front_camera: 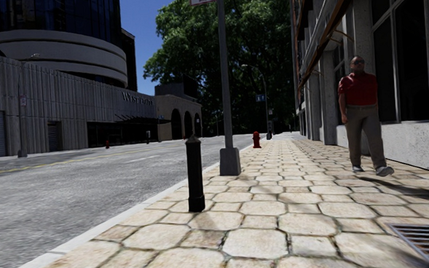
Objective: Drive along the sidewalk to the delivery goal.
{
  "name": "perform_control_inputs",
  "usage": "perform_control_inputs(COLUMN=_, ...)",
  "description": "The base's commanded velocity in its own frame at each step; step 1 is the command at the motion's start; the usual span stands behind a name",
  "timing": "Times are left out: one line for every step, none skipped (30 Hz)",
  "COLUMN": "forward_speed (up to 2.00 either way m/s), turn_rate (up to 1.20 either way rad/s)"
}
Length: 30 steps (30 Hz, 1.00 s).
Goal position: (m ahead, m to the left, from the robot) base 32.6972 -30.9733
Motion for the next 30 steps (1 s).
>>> perform_control_inputs(forward_speed=1.99, turn_rate=-0.65)
perform_control_inputs(forward_speed=1.99, turn_rate=-0.65)
perform_control_inputs(forward_speed=1.99, turn_rate=-0.65)
perform_control_inputs(forward_speed=1.99, turn_rate=-0.65)
perform_control_inputs(forward_speed=1.99, turn_rate=-0.65)
perform_control_inputs(forward_speed=1.99, turn_rate=-0.65)
perform_control_inputs(forward_speed=1.99, turn_rate=-0.64)
perform_control_inputs(forward_speed=1.99, turn_rate=-0.42)
perform_control_inputs(forward_speed=1.99, turn_rate=-0.42)
perform_control_inputs(forward_speed=1.99, turn_rate=-0.11)
perform_control_inputs(forward_speed=1.99, turn_rate=0.0)
perform_control_inputs(forward_speed=1.99, turn_rate=0.0)
perform_control_inputs(forward_speed=1.99, turn_rate=0.0)
perform_control_inputs(forward_speed=1.99, turn_rate=0.0)
perform_control_inputs(forward_speed=1.99, turn_rate=0.0)
perform_control_inputs(forward_speed=1.99, turn_rate=0.0)
perform_control_inputs(forward_speed=1.99, turn_rate=-0.37)
perform_control_inputs(forward_speed=1.99, turn_rate=-0.37)
perform_control_inputs(forward_speed=1.99, turn_rate=-0.52)
perform_control_inputs(forward_speed=1.99, turn_rate=-0.56)
perform_control_inputs(forward_speed=1.99, turn_rate=-0.56)
perform_control_inputs(forward_speed=1.99, turn_rate=-0.57)
perform_control_inputs(forward_speed=1.99, turn_rate=-0.57)
perform_control_inputs(forward_speed=1.99, turn_rate=-0.51)
perform_control_inputs(forward_speed=1.99, turn_rate=-0.51)
perform_control_inputs(forward_speed=1.99, turn_rate=-0.49)
perform_control_inputs(forward_speed=1.99, turn_rate=-0.28)
perform_control_inputs(forward_speed=1.99, turn_rate=-0.06)
perform_control_inputs(forward_speed=1.99, turn_rate=-0.06)
perform_control_inputs(forward_speed=1.99, turn_rate=0.0)
